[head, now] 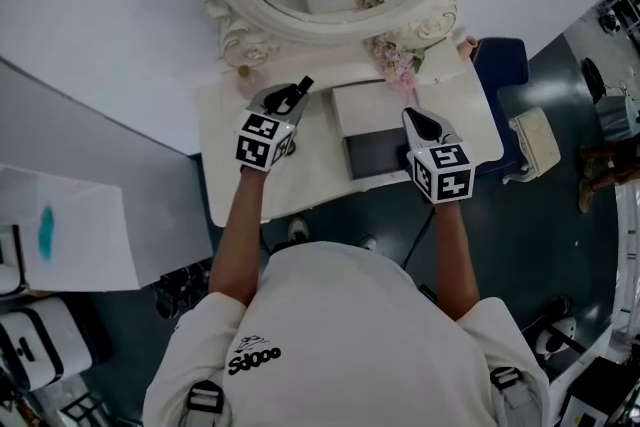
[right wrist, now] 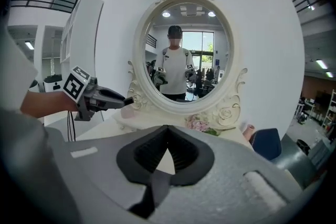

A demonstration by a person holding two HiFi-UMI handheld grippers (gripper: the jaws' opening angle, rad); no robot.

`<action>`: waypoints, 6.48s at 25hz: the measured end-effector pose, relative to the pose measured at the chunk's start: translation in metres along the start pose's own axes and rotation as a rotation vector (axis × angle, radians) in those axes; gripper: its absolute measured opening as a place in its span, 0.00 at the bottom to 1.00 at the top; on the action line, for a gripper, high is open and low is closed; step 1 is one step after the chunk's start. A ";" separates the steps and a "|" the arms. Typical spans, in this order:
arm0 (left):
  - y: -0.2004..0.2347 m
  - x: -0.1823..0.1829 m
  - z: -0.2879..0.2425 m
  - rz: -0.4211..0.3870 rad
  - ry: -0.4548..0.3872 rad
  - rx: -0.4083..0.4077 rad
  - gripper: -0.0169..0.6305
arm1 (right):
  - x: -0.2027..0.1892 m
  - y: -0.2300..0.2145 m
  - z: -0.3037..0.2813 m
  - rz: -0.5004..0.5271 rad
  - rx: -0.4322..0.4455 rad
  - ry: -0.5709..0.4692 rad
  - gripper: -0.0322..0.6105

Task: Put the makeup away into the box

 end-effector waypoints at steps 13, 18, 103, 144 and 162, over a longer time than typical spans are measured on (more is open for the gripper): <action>-0.110 0.042 -0.069 -0.141 0.038 -0.328 0.21 | -0.049 -0.050 0.073 -0.134 -0.195 0.033 0.05; -0.150 0.020 -0.099 -0.154 0.153 -0.423 0.21 | -0.073 -0.056 0.092 -0.190 -0.238 0.062 0.05; 0.032 -0.141 0.165 0.313 0.121 0.339 0.05 | -0.088 0.229 -0.196 0.436 0.582 0.394 0.44; 0.033 -0.090 0.148 0.195 0.052 0.265 0.05 | -0.035 0.190 -0.172 0.321 0.479 0.312 0.39; -0.082 -0.014 -0.018 0.003 0.042 -0.246 0.05 | -0.072 0.007 -0.034 -0.026 0.020 0.257 0.39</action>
Point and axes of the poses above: the fingertips, and each gripper's own axes: z backward along the fingers, y to its left, x out of its top, the point moved 6 cm from there along z, backward along the fingers
